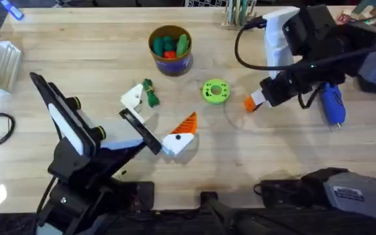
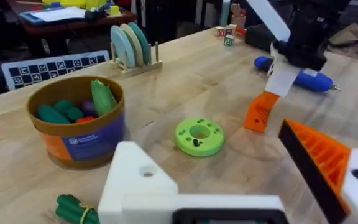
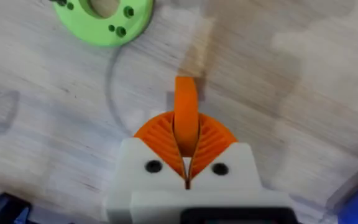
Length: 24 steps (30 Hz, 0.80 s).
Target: Pick up the gripper from the table and insert it into the empty holder that is missing its gripper. Then pick up a screw, insert it into the mounting hole, and use the screwdriver to tighten it. Finally, clean up the table by picking up the vegetable and placing it into the bucket.
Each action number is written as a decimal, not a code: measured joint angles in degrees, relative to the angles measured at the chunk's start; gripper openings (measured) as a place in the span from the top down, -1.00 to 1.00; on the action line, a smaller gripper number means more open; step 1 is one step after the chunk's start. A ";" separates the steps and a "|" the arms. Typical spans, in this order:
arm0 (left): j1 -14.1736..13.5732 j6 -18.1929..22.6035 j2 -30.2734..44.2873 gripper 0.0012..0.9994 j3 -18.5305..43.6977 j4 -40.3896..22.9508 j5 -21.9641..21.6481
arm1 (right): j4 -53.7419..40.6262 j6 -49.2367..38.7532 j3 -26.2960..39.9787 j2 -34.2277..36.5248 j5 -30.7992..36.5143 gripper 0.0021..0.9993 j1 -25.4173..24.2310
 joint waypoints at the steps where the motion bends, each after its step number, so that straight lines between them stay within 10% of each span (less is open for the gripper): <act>1: 0.02 0.00 0.00 -0.97 0.00 0.00 0.00 | -0.46 0.03 0.12 0.00 0.05 0.98 0.00; 9: 0.02 0.00 0.00 -0.97 0.00 0.02 0.00 | -7.17 0.07 4.59 -3.49 -2.06 0.98 -0.01; 16: 0.02 0.00 0.00 -0.97 0.00 0.01 0.00 | 15.23 5.74 5.52 -7.95 -29.69 0.99 1.14; 24: 0.02 0.00 0.00 -0.97 0.00 0.02 0.20 | 27.03 21.85 5.16 3.29 -46.67 0.99 4.17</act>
